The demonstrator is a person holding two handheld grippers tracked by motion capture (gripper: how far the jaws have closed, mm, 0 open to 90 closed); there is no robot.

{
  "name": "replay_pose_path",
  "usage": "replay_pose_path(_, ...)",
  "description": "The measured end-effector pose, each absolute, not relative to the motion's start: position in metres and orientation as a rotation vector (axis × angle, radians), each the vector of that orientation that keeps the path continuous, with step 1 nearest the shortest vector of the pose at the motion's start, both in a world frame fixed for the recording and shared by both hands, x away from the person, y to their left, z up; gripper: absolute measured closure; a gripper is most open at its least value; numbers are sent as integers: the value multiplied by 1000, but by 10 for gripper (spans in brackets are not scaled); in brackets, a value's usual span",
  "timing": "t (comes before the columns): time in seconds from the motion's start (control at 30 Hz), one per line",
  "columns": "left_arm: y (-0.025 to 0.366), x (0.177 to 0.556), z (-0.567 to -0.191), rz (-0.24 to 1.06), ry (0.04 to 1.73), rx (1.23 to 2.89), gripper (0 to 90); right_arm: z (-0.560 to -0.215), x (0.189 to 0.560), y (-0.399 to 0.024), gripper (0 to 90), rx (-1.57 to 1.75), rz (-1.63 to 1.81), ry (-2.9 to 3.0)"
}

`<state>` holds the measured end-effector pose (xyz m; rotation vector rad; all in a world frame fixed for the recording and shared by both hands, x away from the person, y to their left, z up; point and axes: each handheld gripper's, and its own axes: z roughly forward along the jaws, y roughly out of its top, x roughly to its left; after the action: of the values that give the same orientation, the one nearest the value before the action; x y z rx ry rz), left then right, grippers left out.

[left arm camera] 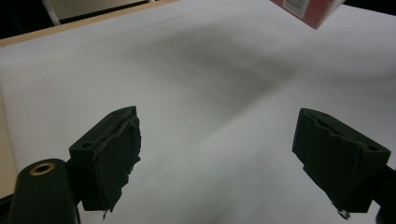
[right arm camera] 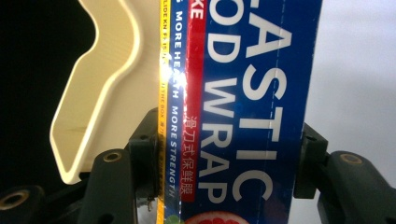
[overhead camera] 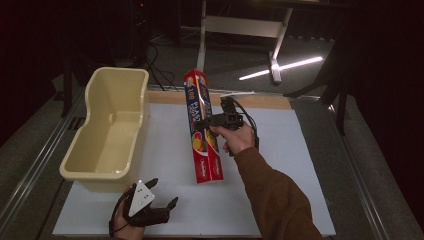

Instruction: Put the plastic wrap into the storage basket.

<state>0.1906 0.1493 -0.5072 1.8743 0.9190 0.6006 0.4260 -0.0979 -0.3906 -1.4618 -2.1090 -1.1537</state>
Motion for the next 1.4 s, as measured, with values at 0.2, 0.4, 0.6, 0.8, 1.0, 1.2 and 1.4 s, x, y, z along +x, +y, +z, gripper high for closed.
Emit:
replay_pose_path(0.2, 150, 190, -506, 607, 912, 1873, 153, -379, 426, -81, 424, -1444, -1182, -2103)
replay_pose_path(0.4, 150, 189, -506, 605, 916, 1866, 153, -366, 429, -61, 423, -1423, -1221, -2055)
replay_pose_path(0.6, 151, 188, -506, 608, 919, 1862, 153, -361, 433, -42, 423, -1414, -1230, -2052)
replay_pose_path(0.8, 152, 187, -505, 606, 918, 1858, 153, -360, 435, -28, 423, -1416, -1247, -1975)
replay_pose_path(1.0, 152, 187, -505, 606, 919, 1855, 153, -361, 438, -20, 423, -1416, -1252, -1929)
replay_pose_path(1.2, 151, 187, -506, 604, 916, 1856, 153, -358, 434, -9, 423, -1397, -1281, -1886)
replay_pose_path(1.4, 151, 188, -505, 601, 916, 1854, 153, -350, 432, -2, 423, -1388, -1296, -1873)
